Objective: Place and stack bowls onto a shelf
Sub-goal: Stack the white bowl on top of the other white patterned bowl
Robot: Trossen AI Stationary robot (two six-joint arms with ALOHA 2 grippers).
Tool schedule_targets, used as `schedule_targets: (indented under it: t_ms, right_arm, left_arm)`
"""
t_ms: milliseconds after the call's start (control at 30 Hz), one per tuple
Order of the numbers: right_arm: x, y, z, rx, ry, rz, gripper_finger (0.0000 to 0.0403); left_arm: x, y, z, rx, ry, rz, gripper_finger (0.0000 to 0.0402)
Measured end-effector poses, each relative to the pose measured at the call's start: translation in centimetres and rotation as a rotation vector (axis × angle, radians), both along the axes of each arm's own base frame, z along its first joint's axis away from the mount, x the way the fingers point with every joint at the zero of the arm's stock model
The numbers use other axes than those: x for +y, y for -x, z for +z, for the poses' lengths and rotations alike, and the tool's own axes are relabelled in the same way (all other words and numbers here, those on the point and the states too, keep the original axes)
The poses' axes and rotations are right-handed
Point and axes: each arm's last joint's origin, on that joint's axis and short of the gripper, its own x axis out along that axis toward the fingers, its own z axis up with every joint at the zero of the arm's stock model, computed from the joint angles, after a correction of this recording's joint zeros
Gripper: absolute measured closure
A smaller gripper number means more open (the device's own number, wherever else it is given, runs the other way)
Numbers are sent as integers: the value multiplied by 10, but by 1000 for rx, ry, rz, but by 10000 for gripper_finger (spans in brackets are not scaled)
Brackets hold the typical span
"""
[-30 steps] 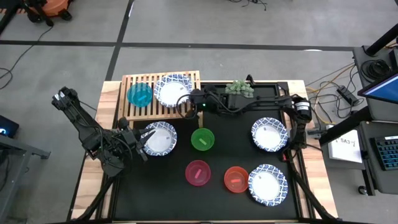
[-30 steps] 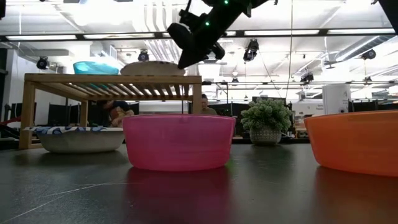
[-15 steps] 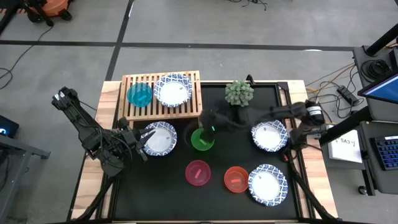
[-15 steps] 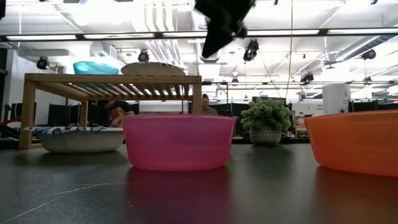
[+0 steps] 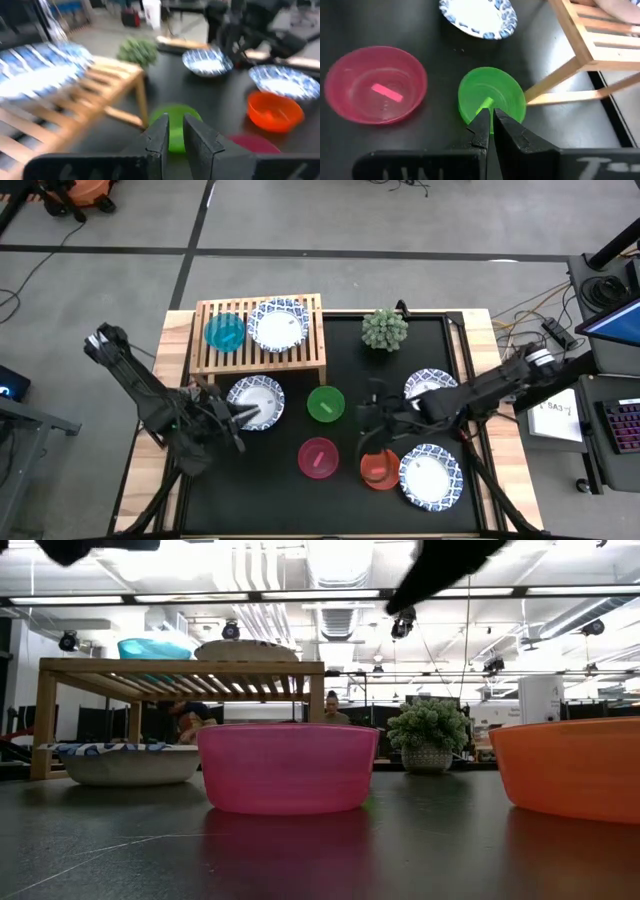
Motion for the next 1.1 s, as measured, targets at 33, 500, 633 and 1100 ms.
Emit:
schedule_targets:
  t_ms: [33, 500, 633, 1100]
  right_arm:
    - [1, 6, -1, -24, 3, 22, 390]
    - [-20, 76, 16, -388, 20, 225, 390]
    - [-26, 92, 23, -441, -1, 252, 390]
    - [-37, 123, 9, -474, 4, 310, 390]
  left_arm:
    - [-4, -3, -5, 18, 24, -10, 364]
    - [-26, -67, -69, 423, 208, -78, 360]
    - [-7, -73, -85, 633, 202, -18, 336]
    - [17, -76, -98, 822, 122, 40, 241]
